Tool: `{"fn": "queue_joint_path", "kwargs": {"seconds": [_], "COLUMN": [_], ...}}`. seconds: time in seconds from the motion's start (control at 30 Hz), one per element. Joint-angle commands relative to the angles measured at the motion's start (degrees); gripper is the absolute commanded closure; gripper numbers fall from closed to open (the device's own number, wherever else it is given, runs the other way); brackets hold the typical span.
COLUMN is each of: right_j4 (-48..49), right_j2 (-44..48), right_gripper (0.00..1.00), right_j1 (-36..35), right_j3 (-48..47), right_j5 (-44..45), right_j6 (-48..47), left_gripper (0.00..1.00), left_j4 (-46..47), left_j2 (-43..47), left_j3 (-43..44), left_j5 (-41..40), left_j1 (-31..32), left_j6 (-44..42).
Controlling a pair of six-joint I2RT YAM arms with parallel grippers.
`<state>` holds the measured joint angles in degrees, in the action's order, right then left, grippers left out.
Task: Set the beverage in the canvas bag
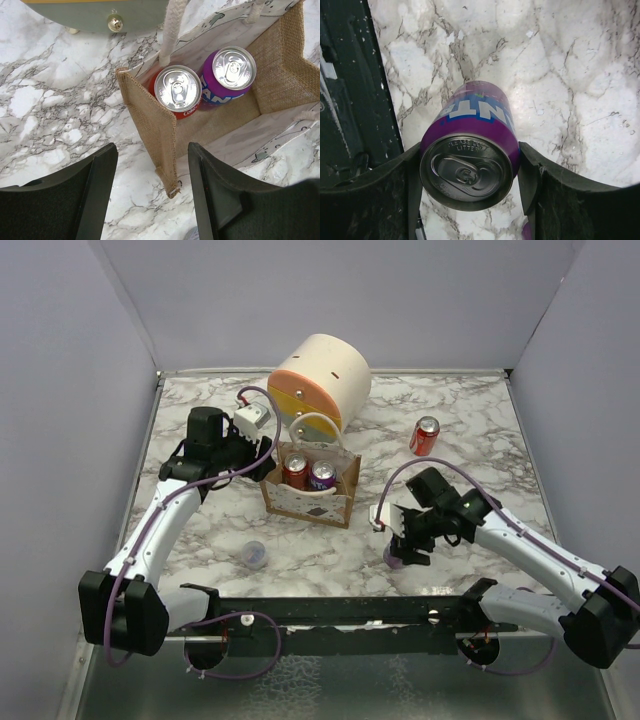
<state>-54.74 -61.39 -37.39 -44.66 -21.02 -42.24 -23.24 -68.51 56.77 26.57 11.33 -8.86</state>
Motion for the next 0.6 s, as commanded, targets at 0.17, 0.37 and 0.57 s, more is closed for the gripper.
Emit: {"fn": "queue_joint_path", "kwargs": {"seconds": [0.17,0.37,0.57], "right_j4": [5.1,5.8,9.2], "right_j2": [0.2,0.8,-2.1], "right_gripper": [0.66,0.68,0.67], "right_j1": [0.2,0.2,0.2], "right_j3": [-7.8,-15.8,-24.3], "right_j5": [-2.2,-1.8,0.5], "right_j6": [2.4,3.5,5.4], "left_gripper": [0.39,0.39,0.39], "left_j4": [-1.6,-6.4,-12.1], "left_j2": [2.9,3.3,5.5], "left_j3": [1.4,3.9,6.8], "left_j5": [3.5,12.6,16.5], "left_j1": [0.1,0.2,0.1], "left_j6": [-3.8,-8.0,-14.0]}}
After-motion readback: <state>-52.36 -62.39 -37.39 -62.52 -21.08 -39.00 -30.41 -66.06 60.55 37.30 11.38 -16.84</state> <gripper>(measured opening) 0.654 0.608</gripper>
